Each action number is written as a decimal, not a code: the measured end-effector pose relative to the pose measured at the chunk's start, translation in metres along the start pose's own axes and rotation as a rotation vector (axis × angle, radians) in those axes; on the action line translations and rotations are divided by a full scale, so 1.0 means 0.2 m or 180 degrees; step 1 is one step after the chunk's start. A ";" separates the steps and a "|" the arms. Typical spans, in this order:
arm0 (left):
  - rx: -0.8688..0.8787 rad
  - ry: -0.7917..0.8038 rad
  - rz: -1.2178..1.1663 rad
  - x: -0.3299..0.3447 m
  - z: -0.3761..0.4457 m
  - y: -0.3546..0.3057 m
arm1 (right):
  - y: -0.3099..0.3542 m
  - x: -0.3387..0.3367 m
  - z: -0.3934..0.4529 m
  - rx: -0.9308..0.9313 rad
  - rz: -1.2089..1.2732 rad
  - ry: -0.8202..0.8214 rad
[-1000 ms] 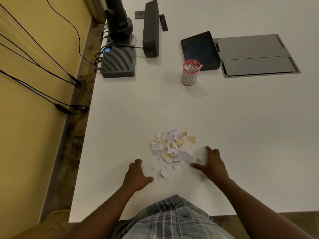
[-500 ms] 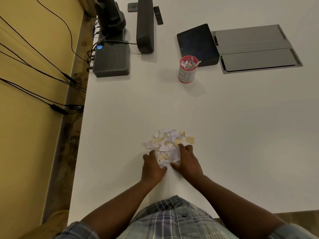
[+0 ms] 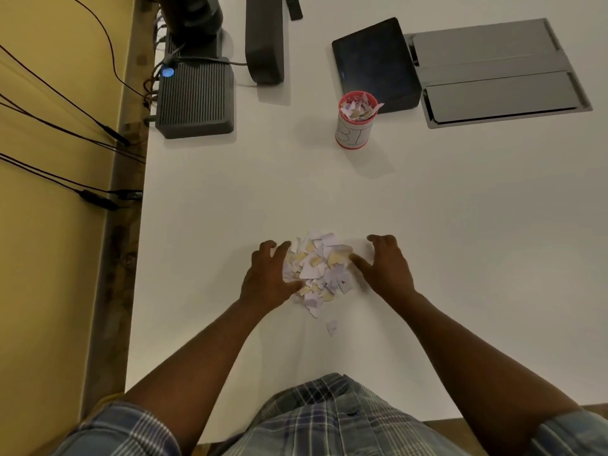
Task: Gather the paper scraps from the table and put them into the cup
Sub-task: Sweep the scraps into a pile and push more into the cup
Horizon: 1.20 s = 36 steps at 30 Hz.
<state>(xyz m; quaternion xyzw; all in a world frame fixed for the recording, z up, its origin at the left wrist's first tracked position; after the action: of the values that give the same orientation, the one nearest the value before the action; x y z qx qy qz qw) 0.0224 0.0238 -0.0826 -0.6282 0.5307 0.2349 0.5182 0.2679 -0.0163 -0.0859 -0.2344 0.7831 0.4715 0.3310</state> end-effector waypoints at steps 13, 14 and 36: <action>0.0591 0.0190 -0.0013 0.06 0.12 -0.17 | 0.19 0.14 -0.02 -0.1106 -0.1004 0.0777; 0.0606 0.0178 -0.0062 0.05 0.12 -0.18 | 0.19 0.14 -0.02 -0.1223 -0.1113 0.0750; 0.0050 -0.0218 -0.1405 -0.21 0.18 -0.13 | 0.20 -0.13 0.11 -0.0369 0.0598 0.0626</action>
<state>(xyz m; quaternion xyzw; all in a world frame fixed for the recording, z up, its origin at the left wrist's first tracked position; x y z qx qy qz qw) 0.0422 0.0714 -0.0485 -0.7166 0.3643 0.1329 0.5797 0.2646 0.0221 -0.0516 -0.2238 0.8017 0.5196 0.1931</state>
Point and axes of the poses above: each hand's wrist, its own z-axis towards the middle knuckle, its own x-axis out of the palm, y = z × x, the point moved 1 cm from there along z, towards the middle knuckle, and after that the axes turned 4 degrees about z, right-handed, at the moved point
